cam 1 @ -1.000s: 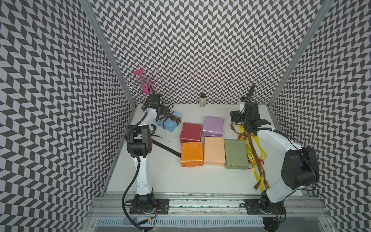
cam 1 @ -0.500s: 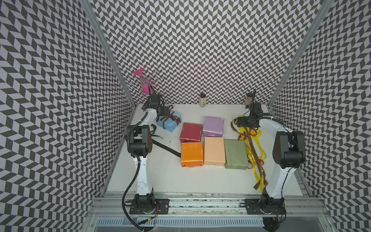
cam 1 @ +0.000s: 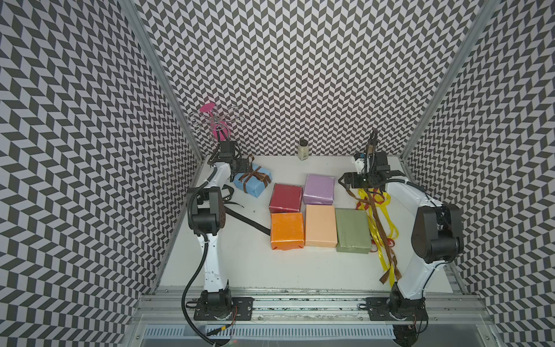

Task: Untie the ribbon bows on the gift boxes
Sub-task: Place the ribbon at the center of the board, then untie the ribbon from the gift box.

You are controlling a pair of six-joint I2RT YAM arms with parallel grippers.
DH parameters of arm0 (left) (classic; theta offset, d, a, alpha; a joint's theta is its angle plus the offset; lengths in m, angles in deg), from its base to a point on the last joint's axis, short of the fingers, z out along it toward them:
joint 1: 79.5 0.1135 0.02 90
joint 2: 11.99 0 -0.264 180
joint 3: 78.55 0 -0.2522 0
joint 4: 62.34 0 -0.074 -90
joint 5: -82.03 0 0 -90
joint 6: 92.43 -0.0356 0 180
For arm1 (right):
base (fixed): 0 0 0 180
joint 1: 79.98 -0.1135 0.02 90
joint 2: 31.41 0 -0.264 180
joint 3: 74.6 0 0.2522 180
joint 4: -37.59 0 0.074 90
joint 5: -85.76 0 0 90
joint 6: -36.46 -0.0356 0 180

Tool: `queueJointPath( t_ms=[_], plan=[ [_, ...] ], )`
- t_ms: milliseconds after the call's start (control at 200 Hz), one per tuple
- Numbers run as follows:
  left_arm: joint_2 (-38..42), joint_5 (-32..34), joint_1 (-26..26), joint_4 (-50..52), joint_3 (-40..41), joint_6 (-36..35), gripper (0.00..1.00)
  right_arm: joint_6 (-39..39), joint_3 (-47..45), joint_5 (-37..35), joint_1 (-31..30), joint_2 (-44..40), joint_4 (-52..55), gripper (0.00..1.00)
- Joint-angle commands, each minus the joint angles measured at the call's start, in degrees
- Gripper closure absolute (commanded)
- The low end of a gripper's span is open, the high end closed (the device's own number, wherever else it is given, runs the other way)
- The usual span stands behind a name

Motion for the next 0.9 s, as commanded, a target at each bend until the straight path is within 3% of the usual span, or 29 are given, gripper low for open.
queueJointPath(
  t_ms=[0,215,376,746,896],
  plan=[
    [-0.4,-5.6,0.1,2.2,-1.2,-2.4,0.21,0.0,-2.2,6.6,-2.5,-3.9,-7.3,0.14],
    [1.8,-9.3,0.1,1.4,4.7,-2.5,0.24,-5.4,-7.2,12.7,-3.5,-7.1,-16.9,0.18],
    [9.6,-12.3,0.2,-5.5,18.0,1.4,0.24,-7.9,-8.6,14.8,-4.5,-6.6,-20.5,0.23],
    [25.2,-20.0,-0.1,-18.5,41.6,12.3,0.27,-7.1,-8.6,13.7,-8.5,-5.0,-20.2,0.27],
    [31.2,-19.6,-0.6,-21.9,47.8,15.7,0.27,-5.8,-7.9,12.5,-11.2,-4.4,-18.8,0.28]
  ],
)
